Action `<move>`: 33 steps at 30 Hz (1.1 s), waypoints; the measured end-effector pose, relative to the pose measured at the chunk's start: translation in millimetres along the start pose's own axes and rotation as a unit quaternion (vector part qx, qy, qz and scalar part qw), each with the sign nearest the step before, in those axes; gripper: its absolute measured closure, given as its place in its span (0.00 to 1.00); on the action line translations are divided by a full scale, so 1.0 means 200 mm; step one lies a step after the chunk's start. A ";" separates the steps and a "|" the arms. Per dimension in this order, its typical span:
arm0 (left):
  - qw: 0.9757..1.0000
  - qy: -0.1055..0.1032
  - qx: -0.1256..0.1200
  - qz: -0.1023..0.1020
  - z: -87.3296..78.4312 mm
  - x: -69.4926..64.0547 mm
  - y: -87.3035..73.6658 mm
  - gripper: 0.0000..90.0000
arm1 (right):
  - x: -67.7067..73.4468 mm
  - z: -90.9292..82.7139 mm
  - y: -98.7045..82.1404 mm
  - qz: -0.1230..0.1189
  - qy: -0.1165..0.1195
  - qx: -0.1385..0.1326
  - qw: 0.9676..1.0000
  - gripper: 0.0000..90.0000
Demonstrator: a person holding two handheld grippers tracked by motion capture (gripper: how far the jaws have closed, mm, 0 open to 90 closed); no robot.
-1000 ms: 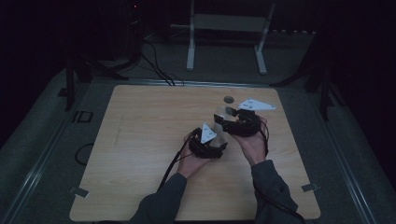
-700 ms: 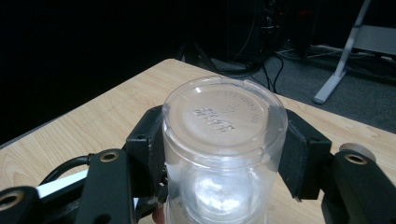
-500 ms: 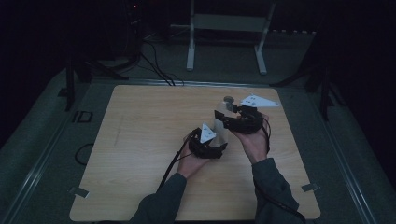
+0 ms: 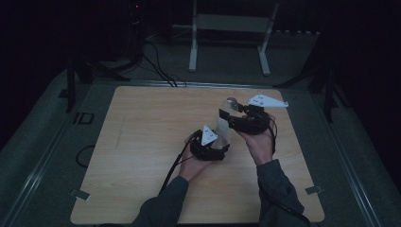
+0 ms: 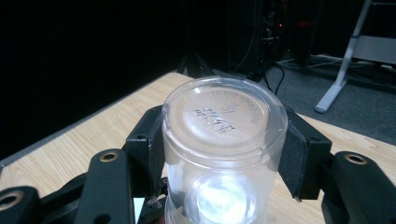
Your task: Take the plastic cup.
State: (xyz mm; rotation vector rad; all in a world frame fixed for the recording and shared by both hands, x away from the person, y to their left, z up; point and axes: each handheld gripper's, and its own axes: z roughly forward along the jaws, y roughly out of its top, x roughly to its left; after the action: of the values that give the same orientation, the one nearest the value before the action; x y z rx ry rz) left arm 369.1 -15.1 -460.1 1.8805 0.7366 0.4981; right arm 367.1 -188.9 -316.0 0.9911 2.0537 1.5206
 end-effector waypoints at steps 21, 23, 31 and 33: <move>1.000 0.005 -0.020 -0.007 -0.08 0.01 0.03 0.21 | -0.02 -0.12 0.04 0.016 0.007 -0.041 0.999 0.45; 1.000 0.005 -0.020 -0.003 -0.08 0.01 0.03 0.21 | -0.02 -0.13 0.04 0.018 0.007 -0.042 0.999 0.45; 1.000 0.012 -0.020 0.002 -0.11 0.00 0.03 0.22 | -0.04 -0.20 0.04 0.019 -0.001 -0.053 0.998 0.45; 1.000 0.015 -0.020 0.003 -0.12 0.00 0.03 0.22 | -0.05 -0.21 0.04 0.021 -0.004 -0.053 0.998 0.45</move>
State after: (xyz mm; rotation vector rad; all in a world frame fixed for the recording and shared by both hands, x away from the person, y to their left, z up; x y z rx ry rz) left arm 356.3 -1.2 -445.4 1.8427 0.7355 0.5410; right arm 347.2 -222.4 -296.2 1.0046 1.9376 1.6260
